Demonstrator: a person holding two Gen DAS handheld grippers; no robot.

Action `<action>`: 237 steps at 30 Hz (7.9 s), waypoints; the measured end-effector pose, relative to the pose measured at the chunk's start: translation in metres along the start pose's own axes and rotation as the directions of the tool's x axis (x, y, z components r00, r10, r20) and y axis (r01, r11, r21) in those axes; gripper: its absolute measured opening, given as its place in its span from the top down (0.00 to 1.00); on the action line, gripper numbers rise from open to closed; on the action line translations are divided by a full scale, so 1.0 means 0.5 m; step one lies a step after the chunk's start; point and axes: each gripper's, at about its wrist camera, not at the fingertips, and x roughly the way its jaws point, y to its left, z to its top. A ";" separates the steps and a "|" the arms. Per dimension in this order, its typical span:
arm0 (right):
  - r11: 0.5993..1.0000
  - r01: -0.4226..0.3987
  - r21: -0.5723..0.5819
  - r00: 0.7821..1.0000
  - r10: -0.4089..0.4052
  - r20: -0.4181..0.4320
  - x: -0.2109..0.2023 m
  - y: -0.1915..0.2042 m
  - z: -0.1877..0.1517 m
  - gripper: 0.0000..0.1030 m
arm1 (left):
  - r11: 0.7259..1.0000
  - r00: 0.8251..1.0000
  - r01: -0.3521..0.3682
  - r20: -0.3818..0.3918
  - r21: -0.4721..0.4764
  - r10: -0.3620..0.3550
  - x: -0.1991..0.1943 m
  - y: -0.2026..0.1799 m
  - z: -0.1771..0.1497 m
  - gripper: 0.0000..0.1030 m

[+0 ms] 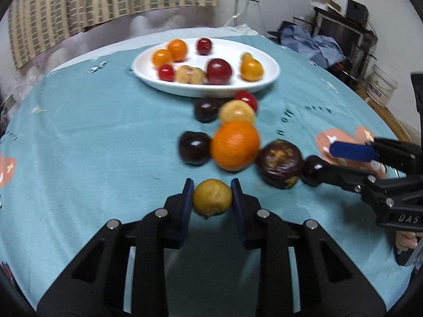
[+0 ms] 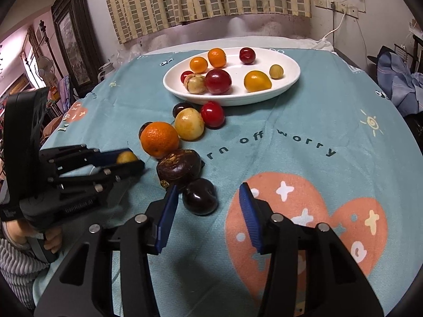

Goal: Organize fruits
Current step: 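Grasp a small yellow lime with the left gripper while the right gripper grasps a dark plum, then grasp a dark plum with the left gripper while the right gripper grasps the brown mangosteen, then grasp the orange with the left gripper while the right gripper approaches the beige speckled fruit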

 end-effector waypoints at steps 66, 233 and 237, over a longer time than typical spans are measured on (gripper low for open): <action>0.959 -0.087 0.268 0.992 0.060 0.110 -0.020 -0.114 0.100 0.34 | 0.982 0.968 -0.186 0.170 0.000 0.184 -0.021 -0.030 0.052 0.04; 0.997 -0.013 0.080 1.000 0.012 0.014 0.117 0.009 0.105 0.55 | 0.989 0.996 -0.089 -0.028 -0.119 0.086 -0.024 0.057 -0.040 0.56; 0.997 -0.018 0.075 1.000 0.018 0.000 0.134 0.026 0.112 0.55 | 0.989 0.996 -0.091 -0.029 -0.116 0.088 -0.023 0.057 -0.040 0.56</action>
